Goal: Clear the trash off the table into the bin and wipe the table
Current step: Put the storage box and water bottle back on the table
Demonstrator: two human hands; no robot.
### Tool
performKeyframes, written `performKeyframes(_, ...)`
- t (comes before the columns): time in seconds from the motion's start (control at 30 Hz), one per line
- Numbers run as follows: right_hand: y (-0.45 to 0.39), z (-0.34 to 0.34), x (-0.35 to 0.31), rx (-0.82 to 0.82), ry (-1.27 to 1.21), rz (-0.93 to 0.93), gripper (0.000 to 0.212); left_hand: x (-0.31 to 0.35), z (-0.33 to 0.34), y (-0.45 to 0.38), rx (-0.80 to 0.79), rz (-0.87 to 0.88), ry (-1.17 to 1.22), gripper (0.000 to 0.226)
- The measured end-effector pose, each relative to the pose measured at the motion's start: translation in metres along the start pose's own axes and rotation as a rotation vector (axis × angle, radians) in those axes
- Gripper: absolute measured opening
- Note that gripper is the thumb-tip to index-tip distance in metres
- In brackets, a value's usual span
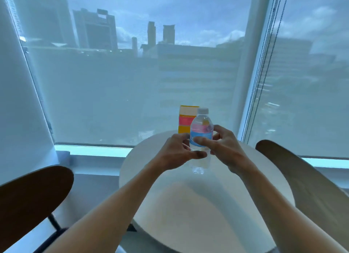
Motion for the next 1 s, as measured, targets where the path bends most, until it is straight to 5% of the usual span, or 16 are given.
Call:
performKeyframes(0.5, -0.073, -0.06, 0.071, 0.061, 0.047, 0.044, 0.036, -0.021, 0.075, -0.103, -0.041, -0.04, -0.035, 0.05)
performKeyframes(0.77, -0.123, -0.056, 0.092, 0.047, -0.016, 0.046, 0.043, -0.007, 0.049, -0.123, 0.005, 0.001, -0.354, 0.067)
performKeyframes(1.0, -0.17, -0.052, 0.113, 0.074, -0.041, 0.068, 0.052, 0.011, 0.021, -0.141, 0.152, 0.115, -0.521, 0.036)
Point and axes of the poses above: each hand's wrist, its own y-axis away from the middle knuckle, its own z-axis out of the palm, x = y × z, the point moved 1 cm from there along -y, towards the middle knuckle, and after that the axes turned 1 degree about x, right-handed, at the moved point
